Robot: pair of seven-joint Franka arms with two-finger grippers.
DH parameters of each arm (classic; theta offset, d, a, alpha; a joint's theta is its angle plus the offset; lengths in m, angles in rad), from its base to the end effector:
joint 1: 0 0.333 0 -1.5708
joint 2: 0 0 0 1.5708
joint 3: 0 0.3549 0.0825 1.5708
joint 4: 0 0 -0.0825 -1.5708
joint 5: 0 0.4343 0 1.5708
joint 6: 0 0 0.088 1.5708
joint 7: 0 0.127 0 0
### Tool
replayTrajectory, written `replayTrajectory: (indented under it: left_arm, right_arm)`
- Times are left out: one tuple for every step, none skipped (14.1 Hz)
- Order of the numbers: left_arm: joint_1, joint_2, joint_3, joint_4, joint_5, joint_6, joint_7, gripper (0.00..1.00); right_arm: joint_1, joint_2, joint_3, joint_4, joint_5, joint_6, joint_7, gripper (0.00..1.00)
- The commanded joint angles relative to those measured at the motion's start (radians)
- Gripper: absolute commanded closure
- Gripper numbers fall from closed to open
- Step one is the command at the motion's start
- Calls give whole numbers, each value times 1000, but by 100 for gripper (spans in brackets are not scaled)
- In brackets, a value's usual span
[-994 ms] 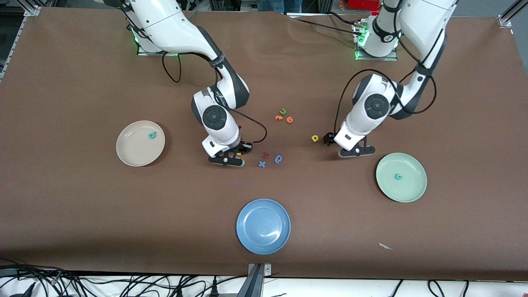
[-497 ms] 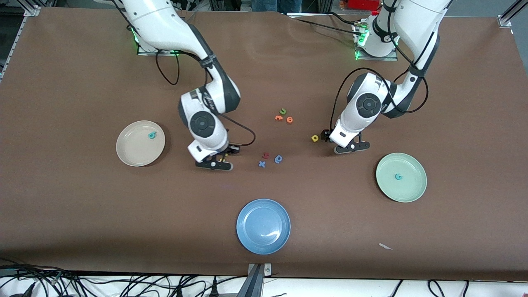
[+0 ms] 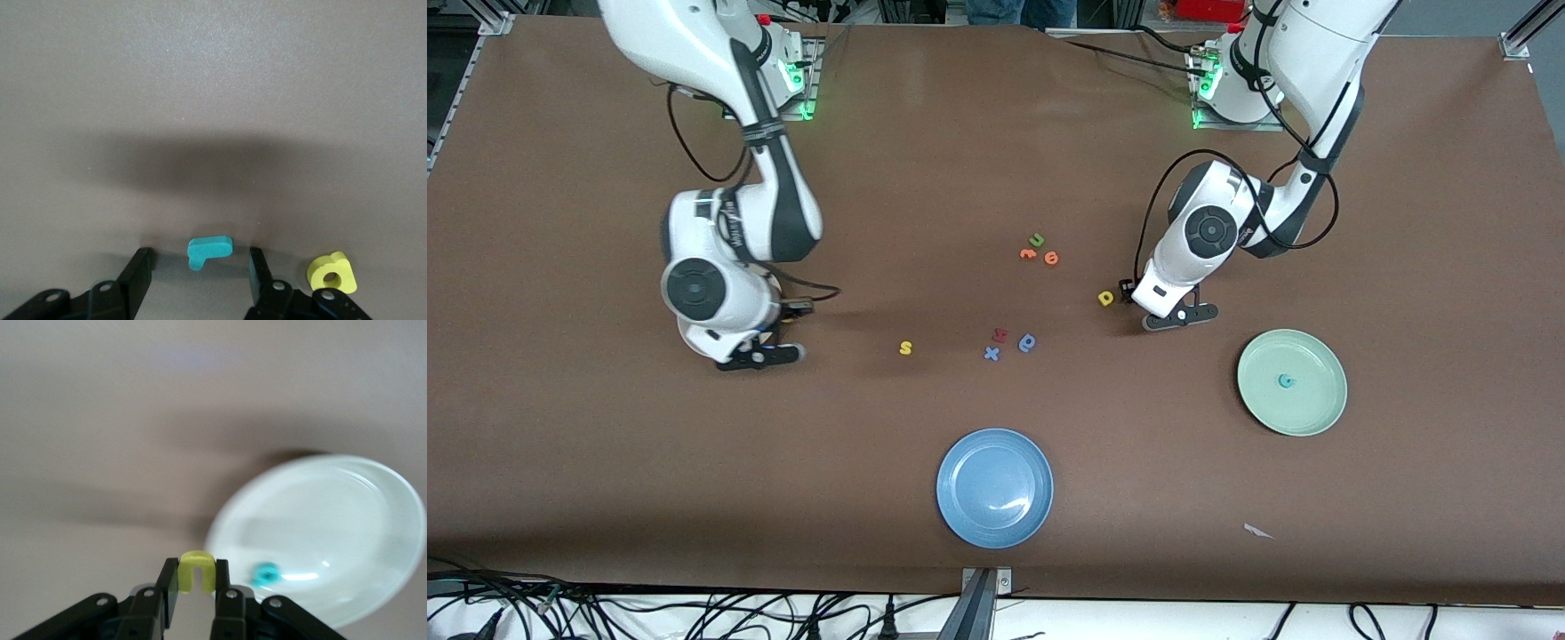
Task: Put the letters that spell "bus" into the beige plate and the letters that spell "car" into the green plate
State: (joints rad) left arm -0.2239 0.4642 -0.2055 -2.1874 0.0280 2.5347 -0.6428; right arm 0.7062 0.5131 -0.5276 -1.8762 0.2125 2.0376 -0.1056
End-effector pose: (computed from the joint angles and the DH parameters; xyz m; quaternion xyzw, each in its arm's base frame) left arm 0.5290 -0.2482 0.1384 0.9925 0.1025 -0.0656 0.0063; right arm 0.6347 0.1426 0.2307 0.9859 0.0906 -0.1331 0.0452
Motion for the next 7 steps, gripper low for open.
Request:
replayTrajectory:
  left_arm:
    - [-6,-1,3,3,27,7,-25,41]
    - [-6,1,3,3,27,6,-25,44]
    - [-6,1,3,3,27,4,-25,47]
    - [-6,1,3,3,27,4,-25,50]
    - [-6,1,3,5,27,4,-25,53]
    - [-6,1,3,6,27,4,-25,55]
    - [-6,4,3,12,27,3,-25,58]
  right_arm:
    - [-14,-39,-29,-197,19,184,-133,100]
    - [-36,-33,-29,-243,19,272,-163,100]
    - [-43,-25,-28,-274,19,336,-195,96]
    - [-54,-19,-28,-279,22,352,-212,88]
    - [-57,-16,-28,-276,25,354,-212,48]
    - [-57,-19,-29,-271,27,349,-212,0]
    - [-56,-30,-28,-268,25,346,-212,0]
